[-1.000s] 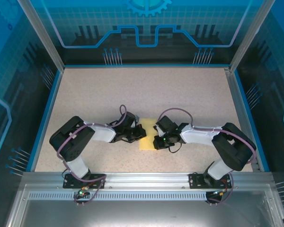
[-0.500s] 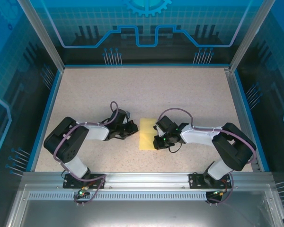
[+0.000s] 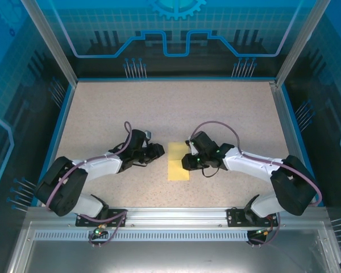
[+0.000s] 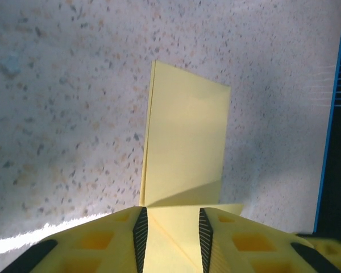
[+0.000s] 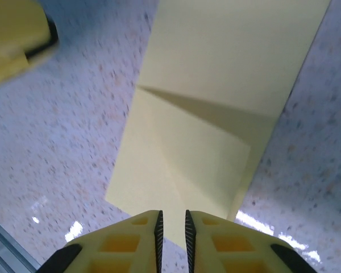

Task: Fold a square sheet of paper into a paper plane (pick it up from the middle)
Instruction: Fold the triangle a second time at the center of the table, then turn over the paper at the center of the table.

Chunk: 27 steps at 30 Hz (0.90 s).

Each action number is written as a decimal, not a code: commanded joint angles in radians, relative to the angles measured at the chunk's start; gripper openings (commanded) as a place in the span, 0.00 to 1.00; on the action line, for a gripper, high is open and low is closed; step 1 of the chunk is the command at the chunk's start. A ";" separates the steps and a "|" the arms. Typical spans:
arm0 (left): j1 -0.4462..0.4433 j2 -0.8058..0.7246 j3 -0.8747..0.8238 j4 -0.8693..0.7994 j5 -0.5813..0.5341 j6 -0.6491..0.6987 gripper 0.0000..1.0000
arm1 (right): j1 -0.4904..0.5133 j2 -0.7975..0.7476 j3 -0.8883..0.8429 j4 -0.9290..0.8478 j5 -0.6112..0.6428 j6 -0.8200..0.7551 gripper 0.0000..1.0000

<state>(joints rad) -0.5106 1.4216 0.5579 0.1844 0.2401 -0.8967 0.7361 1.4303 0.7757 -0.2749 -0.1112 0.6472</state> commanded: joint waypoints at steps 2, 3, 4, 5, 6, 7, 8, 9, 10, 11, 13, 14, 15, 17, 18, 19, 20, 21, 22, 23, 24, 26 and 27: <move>-0.055 -0.024 -0.016 -0.041 0.013 -0.046 0.35 | -0.047 0.028 0.005 0.025 0.003 -0.006 0.21; -0.067 -0.020 -0.016 -0.035 0.013 -0.055 0.35 | -0.053 0.040 0.004 0.041 -0.013 -0.007 0.22; -0.078 -0.014 -0.016 -0.030 0.013 -0.064 0.35 | -0.057 0.049 0.006 0.051 -0.026 -0.007 0.21; -0.087 -0.005 -0.016 -0.020 0.014 -0.075 0.35 | -0.061 0.060 0.008 0.062 -0.044 -0.009 0.21; -0.096 0.006 -0.016 -0.006 0.018 -0.084 0.35 | -0.063 0.072 0.012 0.071 -0.057 -0.009 0.21; -0.104 0.017 -0.016 0.007 0.022 -0.094 0.35 | -0.064 0.082 0.016 0.076 -0.065 -0.009 0.21; -0.110 0.030 -0.016 0.023 0.026 -0.103 0.35 | -0.065 0.096 0.021 0.083 -0.071 -0.010 0.21; -0.118 0.042 -0.014 0.036 0.032 -0.111 0.35 | -0.067 0.107 0.023 0.085 -0.072 -0.010 0.21; -0.123 0.053 -0.011 0.044 0.034 -0.117 0.35 | -0.070 0.118 0.028 0.086 -0.071 -0.011 0.21; -0.130 0.069 -0.007 0.053 0.039 -0.123 0.35 | -0.071 0.130 0.032 0.085 -0.070 -0.011 0.21; -0.139 0.089 0.000 0.065 0.044 -0.131 0.35 | -0.079 0.147 0.033 0.085 -0.059 -0.008 0.21; -0.144 0.096 0.004 0.067 0.044 -0.134 0.35 | -0.084 0.155 0.033 0.086 -0.051 -0.006 0.21; -0.147 0.103 0.006 0.068 0.044 -0.135 0.35 | -0.088 0.164 0.034 0.087 -0.047 -0.003 0.21; -0.153 0.119 0.015 0.068 0.045 -0.138 0.35 | -0.100 0.181 0.027 0.099 -0.045 0.001 0.21; -0.154 0.125 0.020 0.069 0.047 -0.140 0.35 | -0.104 0.190 0.023 0.107 -0.051 0.004 0.21; -0.156 0.131 0.024 0.071 0.050 -0.141 0.36 | -0.109 0.200 0.018 0.116 -0.059 0.009 0.21; -0.158 0.138 0.028 0.071 0.050 -0.140 0.36 | -0.113 0.208 0.012 0.126 -0.067 0.015 0.20; -0.159 0.143 0.030 0.072 0.051 -0.140 0.37 | -0.116 0.215 0.005 0.134 -0.071 0.019 0.20; -0.159 0.148 0.035 0.071 0.051 -0.141 0.37 | -0.118 0.222 -0.003 0.141 -0.073 0.024 0.20; -0.160 0.154 0.036 0.071 0.050 -0.141 0.37 | -0.121 0.226 -0.011 0.148 -0.076 0.030 0.20; -0.160 0.157 0.037 0.074 0.050 -0.141 0.38 | -0.123 0.228 -0.018 0.155 -0.077 0.033 0.19; -0.159 0.169 0.045 0.076 0.051 -0.140 0.38 | -0.130 0.234 -0.030 0.168 -0.086 0.042 0.19; -0.160 0.173 0.046 0.078 0.053 -0.142 0.38 | -0.132 0.234 -0.032 0.172 -0.089 0.044 0.19</move>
<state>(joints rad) -0.6636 1.5749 0.5751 0.2451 0.2703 -1.0233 0.6205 1.6440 0.7654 -0.1379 -0.1772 0.6704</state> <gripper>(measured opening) 0.378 0.194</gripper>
